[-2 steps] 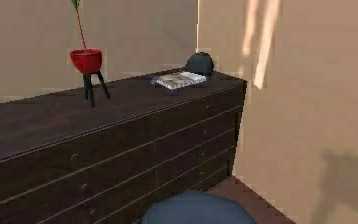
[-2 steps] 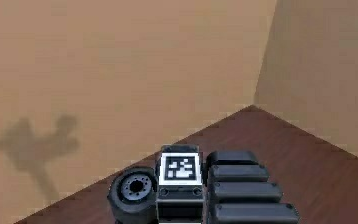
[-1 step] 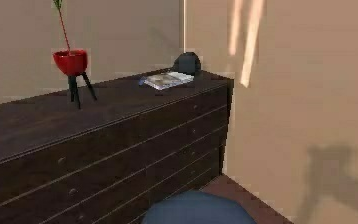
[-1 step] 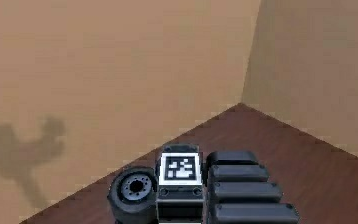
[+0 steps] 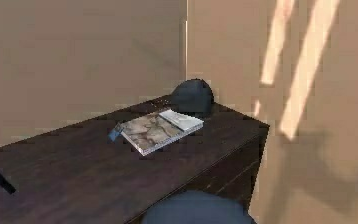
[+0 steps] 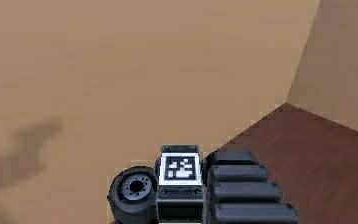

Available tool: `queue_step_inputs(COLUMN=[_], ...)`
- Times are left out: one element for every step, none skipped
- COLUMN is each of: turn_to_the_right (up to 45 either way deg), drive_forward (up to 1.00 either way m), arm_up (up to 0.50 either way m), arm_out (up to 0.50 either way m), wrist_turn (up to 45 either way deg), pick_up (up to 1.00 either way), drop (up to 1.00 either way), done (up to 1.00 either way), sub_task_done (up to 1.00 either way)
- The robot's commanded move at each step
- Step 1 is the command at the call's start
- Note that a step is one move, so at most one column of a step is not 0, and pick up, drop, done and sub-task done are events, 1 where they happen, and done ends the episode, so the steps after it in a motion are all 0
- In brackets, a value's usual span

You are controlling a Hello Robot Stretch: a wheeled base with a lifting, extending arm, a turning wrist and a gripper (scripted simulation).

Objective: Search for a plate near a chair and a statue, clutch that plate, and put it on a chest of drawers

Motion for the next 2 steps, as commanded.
queue_step_inputs(turn_to_the_right=[45.0,45.0], drive_forward=[0.0,0.0], arm_up=[0.0,0.0], arm_out=[0.0,0.0], wrist_turn=[0.0,0.0], pick_up=[0.0,0.0], drop=[0.0,0.0], done=[0.0,0.0], sub_task_done=[0.0,0.0])
